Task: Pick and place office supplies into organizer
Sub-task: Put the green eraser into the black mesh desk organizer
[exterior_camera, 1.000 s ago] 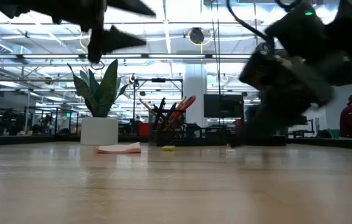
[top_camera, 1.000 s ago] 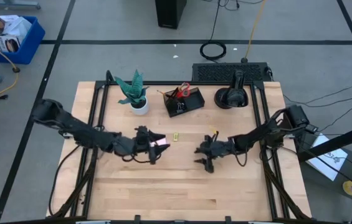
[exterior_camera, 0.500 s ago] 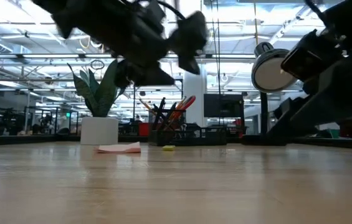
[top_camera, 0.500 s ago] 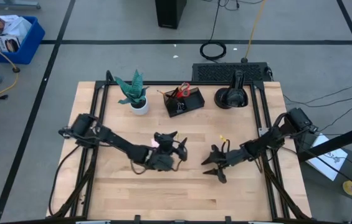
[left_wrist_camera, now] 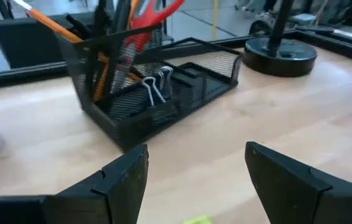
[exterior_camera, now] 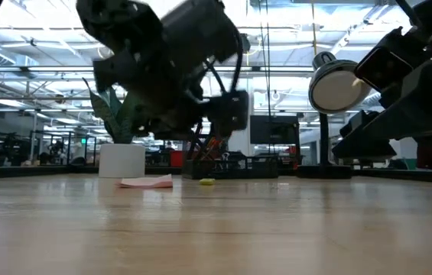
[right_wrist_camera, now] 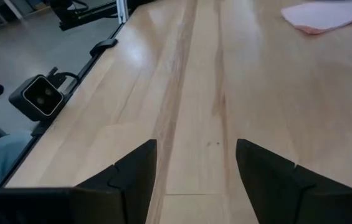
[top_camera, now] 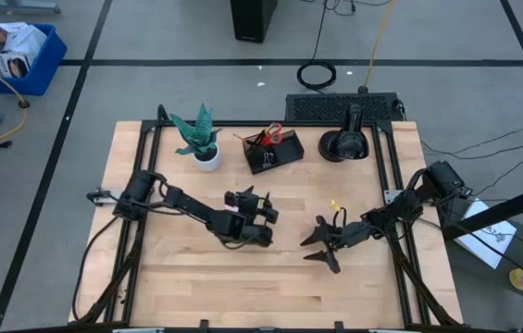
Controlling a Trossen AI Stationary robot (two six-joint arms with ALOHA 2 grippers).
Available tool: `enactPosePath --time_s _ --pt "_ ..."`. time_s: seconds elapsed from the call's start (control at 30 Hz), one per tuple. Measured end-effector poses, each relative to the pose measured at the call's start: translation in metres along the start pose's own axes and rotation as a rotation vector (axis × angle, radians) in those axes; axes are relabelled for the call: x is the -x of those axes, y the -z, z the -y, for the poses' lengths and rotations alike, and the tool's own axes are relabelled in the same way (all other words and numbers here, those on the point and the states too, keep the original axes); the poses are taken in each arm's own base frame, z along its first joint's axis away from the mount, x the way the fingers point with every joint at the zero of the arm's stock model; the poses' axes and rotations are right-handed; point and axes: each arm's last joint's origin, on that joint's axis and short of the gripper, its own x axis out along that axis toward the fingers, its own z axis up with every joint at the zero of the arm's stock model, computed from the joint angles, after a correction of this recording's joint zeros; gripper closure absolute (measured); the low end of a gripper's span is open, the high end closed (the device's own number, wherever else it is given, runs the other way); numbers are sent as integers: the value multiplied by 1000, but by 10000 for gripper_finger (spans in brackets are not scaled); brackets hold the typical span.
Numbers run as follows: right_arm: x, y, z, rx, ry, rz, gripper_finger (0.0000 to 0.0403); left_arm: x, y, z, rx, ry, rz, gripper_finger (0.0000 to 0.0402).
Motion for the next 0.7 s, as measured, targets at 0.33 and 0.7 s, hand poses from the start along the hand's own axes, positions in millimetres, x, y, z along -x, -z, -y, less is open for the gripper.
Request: enactPosePath --time_s 0.33,0.7 --pt "0 -4 1 49 -6 32 193 -9 27 2 54 30 -97 131" --pt "0 -5 0 76 -12 41 193 -11 40 0 78 19 -118 131"
